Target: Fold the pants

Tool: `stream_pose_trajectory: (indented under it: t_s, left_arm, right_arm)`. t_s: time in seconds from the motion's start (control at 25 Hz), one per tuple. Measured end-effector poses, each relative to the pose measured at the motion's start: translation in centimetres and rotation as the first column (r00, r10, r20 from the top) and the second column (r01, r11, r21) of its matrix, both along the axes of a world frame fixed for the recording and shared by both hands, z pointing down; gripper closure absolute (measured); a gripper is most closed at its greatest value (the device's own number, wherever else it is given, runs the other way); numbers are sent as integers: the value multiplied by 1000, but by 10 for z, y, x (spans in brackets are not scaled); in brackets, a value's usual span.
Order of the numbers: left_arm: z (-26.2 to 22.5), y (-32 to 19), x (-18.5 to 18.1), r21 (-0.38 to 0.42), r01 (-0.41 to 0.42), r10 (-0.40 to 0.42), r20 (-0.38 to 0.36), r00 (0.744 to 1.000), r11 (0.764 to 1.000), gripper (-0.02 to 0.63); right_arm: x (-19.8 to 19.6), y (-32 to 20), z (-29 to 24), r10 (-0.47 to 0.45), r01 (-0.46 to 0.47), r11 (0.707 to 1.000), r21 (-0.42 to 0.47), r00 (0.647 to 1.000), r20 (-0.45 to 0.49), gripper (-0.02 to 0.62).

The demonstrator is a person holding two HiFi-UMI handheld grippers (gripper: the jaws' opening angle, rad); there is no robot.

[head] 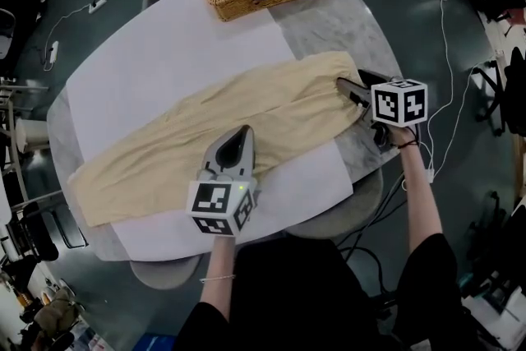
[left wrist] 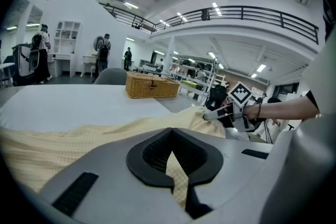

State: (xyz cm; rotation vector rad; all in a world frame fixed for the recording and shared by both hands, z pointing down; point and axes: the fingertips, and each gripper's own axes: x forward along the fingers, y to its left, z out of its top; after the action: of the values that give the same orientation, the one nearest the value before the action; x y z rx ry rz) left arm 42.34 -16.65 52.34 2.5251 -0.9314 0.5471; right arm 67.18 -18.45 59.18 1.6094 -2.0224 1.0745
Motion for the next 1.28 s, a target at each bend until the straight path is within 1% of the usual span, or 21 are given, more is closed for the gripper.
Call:
stream_pose_trajectory:
  t_s: [0.12, 0.28, 0.4, 0.52, 0.6, 0.64, 0.68, 0.72, 0.92, 1.12, 1.28]
  left_arm:
    - [0, -1, -3, 1, 18, -18, 0, 1000, 1000, 598]
    - [0, -2, -7, 0, 38, -38, 0, 999, 999, 598]
    - [0, -1, -9, -3, 46, -46, 0, 999, 999, 598]
    - [1, 2, -11, -3, 56, -56, -1, 998, 998, 598]
    - [0, 3, -12, -3, 61, -61, -3, 998, 998, 598]
    - [-1, 4, -13, -2, 64, -64, -4, 998, 998, 598]
    - [-2, 5, -14, -2, 68, -68, -4, 998, 998, 598]
    - [-3, 6, -16, -1, 72, -72, -5, 997, 997, 598]
    - [-7, 9, -30, 3, 100, -100, -8, 995, 995, 598]
    - [-12, 10, -52, 25, 127, -128, 12, 992, 992, 598]
    - [-18, 10, -76, 51, 150, -152, 31, 988, 987, 598]
  right_arm:
    - [-3, 1, 6, -16, 15, 999, -40, 1000, -12, 365]
    - [-3, 1, 11, -44, 38, 995, -91, 997, -66, 365]
    - [-3, 2, 12, -71, 59, 992, -112, 992, -107, 369]
    - [-5, 3, 15, -97, 77, 990, -119, 981, -169, 412]
    - [-6, 2, 15, -105, 82, 989, -123, 976, -191, 433]
    - [-7, 3, 15, -106, 82, 988, -129, 976, -192, 449]
    - [-9, 3, 15, -107, 82, 987, -135, 977, -185, 488]
    - [-10, 4, 15, -104, 80, 987, -140, 979, -174, 503]
    - [-10, 4, 14, -47, 35, 987, -155, 996, -74, 518]
    - [-14, 9, -2, -2, -8, 987, -157, 998, -67, 525]
    - [-22, 8, -27, 36, -36, 990, -139, 999, -9, 525]
